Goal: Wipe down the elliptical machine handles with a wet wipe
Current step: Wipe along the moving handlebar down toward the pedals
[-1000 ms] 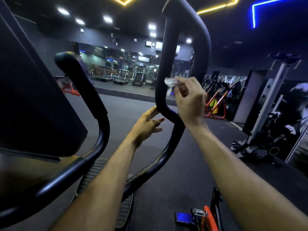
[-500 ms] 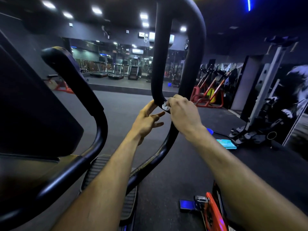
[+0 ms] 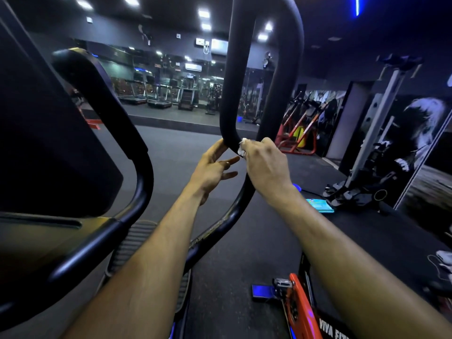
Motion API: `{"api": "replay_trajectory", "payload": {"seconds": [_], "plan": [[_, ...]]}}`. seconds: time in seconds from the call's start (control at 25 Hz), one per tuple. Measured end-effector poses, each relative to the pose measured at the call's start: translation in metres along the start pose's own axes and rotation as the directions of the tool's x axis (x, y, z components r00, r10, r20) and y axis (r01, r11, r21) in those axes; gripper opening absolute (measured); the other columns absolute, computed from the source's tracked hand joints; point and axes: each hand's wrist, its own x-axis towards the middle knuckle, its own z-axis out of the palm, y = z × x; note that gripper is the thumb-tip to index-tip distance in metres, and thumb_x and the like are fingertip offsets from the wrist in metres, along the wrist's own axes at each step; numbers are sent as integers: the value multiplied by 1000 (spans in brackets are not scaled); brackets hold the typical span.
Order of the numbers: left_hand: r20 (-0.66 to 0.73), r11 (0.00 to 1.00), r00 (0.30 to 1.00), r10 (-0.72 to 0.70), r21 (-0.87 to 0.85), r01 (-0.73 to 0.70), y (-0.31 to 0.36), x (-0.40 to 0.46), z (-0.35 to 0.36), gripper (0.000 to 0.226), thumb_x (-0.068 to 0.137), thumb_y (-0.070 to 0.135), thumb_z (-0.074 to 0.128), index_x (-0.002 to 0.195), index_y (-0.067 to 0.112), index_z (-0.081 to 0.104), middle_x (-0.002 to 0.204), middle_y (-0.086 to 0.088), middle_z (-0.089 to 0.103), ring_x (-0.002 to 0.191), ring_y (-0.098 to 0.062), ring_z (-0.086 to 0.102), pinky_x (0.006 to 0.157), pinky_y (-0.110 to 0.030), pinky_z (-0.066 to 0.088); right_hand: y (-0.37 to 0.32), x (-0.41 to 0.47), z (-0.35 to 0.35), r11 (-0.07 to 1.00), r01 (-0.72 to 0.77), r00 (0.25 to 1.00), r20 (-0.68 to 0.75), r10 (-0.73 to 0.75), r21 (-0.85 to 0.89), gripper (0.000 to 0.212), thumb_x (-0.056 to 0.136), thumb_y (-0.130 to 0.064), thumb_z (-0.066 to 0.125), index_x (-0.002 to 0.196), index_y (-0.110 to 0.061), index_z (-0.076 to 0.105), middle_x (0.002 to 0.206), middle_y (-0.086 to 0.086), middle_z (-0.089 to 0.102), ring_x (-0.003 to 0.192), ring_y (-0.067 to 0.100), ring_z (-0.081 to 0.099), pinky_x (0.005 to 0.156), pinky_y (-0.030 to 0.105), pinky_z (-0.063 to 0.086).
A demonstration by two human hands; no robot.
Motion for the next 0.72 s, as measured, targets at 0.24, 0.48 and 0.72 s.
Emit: {"api": "replay_trajectory", "payload": {"seconds": [0.24, 0.48, 0.72], "plan": [[24, 1000, 1000, -14, -18, 15, -1, 1, -2, 74, 100, -18, 36, 155, 31, 48, 158, 15, 49, 126, -13, 66, 100, -44, 59, 22, 1, -9, 987, 161, 983, 83, -163, 28, 11, 94, -10, 64, 101, -15, 71, 94, -2, 60, 82, 19, 59, 61, 42, 57], [89, 963, 990, -108, -237, 126, -5, 0, -5, 80, 101, -18, 37, 161, 35, 34, 154, 4, 53, 133, -21, 62, 107, -45, 54, 2, 43, -6, 946, 270, 946, -230, -226, 179, 5, 94, -6, 60, 92, -5, 66, 98, 8, 63, 85, 21, 64, 67, 36, 59], [133, 900, 982, -137, -396, 179, -13, 0, 4, 76, 101, -20, 41, 157, 31, 40, 151, 4, 57, 129, -19, 65, 105, -45, 56, 26, 1, 18, 993, 91, 996, 2, -92, 74, 8, 95, -15, 59, 92, -9, 64, 97, 4, 58, 74, 25, 63, 56, 40, 56]]}}
